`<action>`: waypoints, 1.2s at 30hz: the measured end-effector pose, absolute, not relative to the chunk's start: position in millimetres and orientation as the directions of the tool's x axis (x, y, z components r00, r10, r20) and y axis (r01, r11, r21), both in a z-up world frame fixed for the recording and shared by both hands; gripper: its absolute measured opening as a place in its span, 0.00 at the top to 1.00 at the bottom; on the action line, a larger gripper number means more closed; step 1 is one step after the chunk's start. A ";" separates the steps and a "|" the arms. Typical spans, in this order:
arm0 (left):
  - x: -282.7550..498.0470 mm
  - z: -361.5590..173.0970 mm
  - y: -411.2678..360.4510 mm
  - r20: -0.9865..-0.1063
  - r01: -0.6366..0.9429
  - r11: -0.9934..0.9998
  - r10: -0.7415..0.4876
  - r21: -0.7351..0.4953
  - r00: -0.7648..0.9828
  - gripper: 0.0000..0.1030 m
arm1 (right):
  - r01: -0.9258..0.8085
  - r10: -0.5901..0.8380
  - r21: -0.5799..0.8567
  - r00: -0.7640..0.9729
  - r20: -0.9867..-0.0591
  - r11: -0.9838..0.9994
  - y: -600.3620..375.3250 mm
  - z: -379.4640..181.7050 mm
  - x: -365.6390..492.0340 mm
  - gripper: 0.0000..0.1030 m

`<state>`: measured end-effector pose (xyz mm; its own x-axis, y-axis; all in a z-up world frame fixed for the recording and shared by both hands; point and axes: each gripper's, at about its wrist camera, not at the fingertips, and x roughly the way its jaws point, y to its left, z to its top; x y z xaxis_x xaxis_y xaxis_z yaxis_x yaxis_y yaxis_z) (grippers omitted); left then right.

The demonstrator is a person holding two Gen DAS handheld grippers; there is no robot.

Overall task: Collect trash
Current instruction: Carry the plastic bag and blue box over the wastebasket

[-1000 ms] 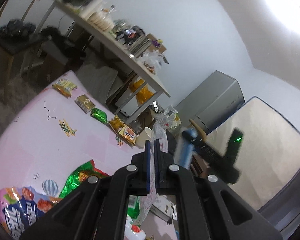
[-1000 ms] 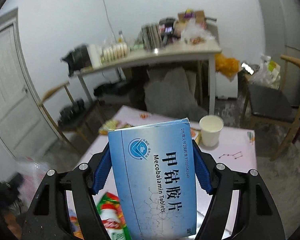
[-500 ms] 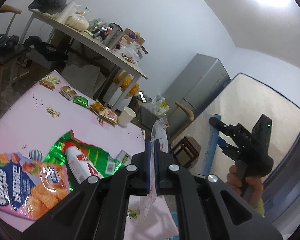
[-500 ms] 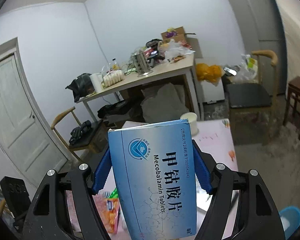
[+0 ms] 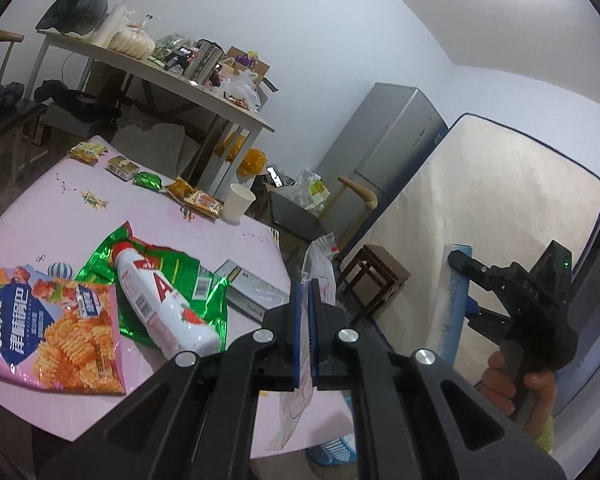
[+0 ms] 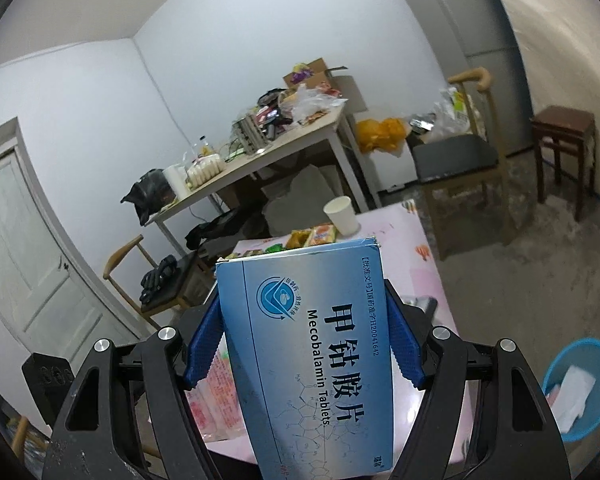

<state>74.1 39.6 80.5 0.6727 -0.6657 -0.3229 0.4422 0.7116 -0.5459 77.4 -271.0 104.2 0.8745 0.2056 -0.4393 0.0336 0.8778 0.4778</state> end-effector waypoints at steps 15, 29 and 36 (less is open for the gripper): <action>55.8 51.0 0.5 -0.414 0.489 0.729 -0.679 -0.478 0.606 0.97 | 0.132 0.148 0.507 0.868 -0.474 0.852 -285.8 76.1 39.6 0.33; 53.0 28.0 -33.7 -0.481 0.520 0.729 -0.684 -0.444 0.548 0.97 | 0.198 0.134 0.534 0.844 -0.519 0.822 -303.2 49.5 25.6 0.33; 52.4 24.8 -43.5 -0.495 0.525 0.731 -0.682 -0.436 0.539 0.97 | 0.208 0.135 0.546 0.842 -0.522 0.812 -311.4 44.2 21.9 0.33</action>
